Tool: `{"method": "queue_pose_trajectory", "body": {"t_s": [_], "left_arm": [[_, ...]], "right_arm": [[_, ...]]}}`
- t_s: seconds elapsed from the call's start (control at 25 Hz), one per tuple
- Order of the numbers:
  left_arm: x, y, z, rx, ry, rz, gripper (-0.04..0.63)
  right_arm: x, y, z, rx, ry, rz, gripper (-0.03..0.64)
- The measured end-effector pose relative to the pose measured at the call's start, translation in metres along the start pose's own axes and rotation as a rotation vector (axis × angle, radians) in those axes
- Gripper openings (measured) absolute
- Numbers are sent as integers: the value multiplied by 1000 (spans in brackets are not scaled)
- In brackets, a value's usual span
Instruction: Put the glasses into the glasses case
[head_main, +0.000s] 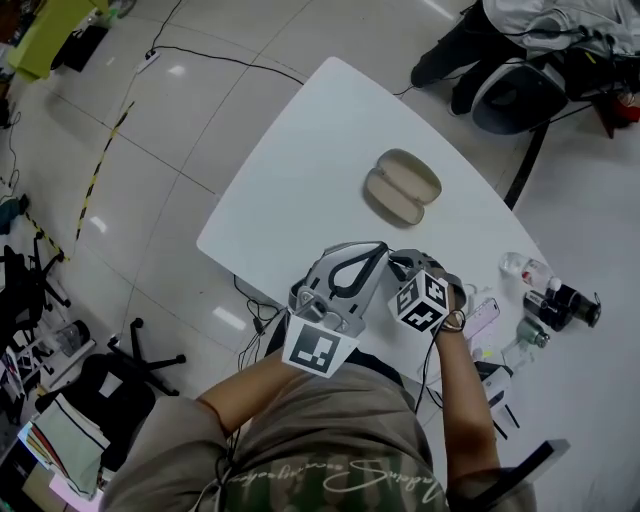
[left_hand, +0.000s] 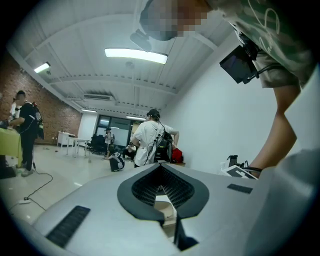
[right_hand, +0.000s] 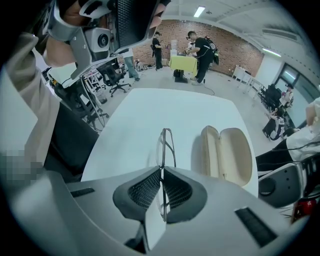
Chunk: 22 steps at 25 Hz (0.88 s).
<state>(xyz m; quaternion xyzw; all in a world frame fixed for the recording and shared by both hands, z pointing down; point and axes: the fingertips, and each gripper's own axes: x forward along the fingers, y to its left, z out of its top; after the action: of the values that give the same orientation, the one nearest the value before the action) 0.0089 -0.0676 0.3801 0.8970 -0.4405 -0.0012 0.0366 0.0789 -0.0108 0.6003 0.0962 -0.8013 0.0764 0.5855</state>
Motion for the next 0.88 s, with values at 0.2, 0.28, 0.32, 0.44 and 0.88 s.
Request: {"method": "queue_pose_trajectory", "body": {"t_s": [0.2, 0.28, 0.32, 0.44, 0.88], "left_arm": [[-6, -25, 1, 14, 18, 23, 0], [-8, -50, -4, -6, 39, 23, 0], [-8, -64, -5, -8, 42, 19, 0], [-12, -98, 3, 1, 13, 22, 0], [-36, -109, 39, 125, -53, 146, 0]], "right_arm": [[-10, 9, -16, -3, -14, -12, 32], [-15, 17, -26, 0, -26, -11, 34], [-18, 21, -32, 1, -33, -10, 34], [-26, 35, -44, -6, -51, -9, 34], [-45, 59, -45, -88, -88, -24, 34]]}}
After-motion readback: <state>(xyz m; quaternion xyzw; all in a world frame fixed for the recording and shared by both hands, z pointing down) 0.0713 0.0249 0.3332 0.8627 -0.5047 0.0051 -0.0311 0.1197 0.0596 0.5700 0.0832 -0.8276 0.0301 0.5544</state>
